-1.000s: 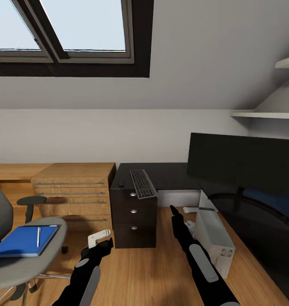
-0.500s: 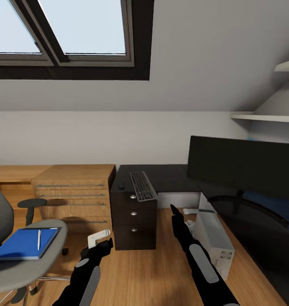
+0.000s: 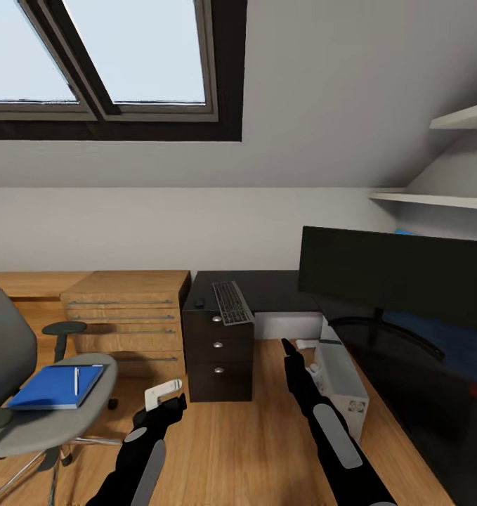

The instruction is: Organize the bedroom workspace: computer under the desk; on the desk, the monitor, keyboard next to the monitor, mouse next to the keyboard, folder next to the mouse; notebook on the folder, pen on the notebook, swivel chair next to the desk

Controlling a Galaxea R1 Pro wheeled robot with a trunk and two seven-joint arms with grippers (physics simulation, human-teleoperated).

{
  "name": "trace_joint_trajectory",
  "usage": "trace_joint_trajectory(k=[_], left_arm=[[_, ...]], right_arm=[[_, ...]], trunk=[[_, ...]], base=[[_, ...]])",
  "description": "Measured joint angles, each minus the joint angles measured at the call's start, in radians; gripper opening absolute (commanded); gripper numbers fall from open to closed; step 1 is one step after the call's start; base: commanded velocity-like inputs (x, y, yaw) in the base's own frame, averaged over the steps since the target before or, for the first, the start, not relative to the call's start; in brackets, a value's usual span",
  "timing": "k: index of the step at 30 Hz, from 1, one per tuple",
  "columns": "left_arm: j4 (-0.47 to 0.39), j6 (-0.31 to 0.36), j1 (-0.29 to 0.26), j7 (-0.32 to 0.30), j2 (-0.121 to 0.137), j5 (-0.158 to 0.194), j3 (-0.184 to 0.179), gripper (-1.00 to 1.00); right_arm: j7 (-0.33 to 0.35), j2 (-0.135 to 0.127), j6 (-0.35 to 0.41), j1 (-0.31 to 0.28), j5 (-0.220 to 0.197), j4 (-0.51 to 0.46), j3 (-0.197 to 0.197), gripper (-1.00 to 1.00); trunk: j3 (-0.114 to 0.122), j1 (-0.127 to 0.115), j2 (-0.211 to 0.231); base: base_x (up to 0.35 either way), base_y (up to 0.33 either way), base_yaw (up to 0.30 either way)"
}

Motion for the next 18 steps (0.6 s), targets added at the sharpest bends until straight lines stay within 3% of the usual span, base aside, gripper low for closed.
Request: trace_joint_trajectory(k=[9,18], left_arm=[[0.0,0.0,0.0,0.0,0.0,-0.001,0.0,1.0],[0.0,0.0,0.0,0.003,0.0,-0.001,-0.001,1.0]], right_arm=[[0.0,-0.001,0.0,0.0,0.001,0.0,0.0,1.0],[-0.002,-0.001,0.0,0.0,0.002,0.0,-0.002,1.0]], trunk=[[0.028,-0.035,0.063],[0.056,-0.069,0.126]], base=[[-0.327,-0.15,0.0],[-0.292,-0.231,0.0]])
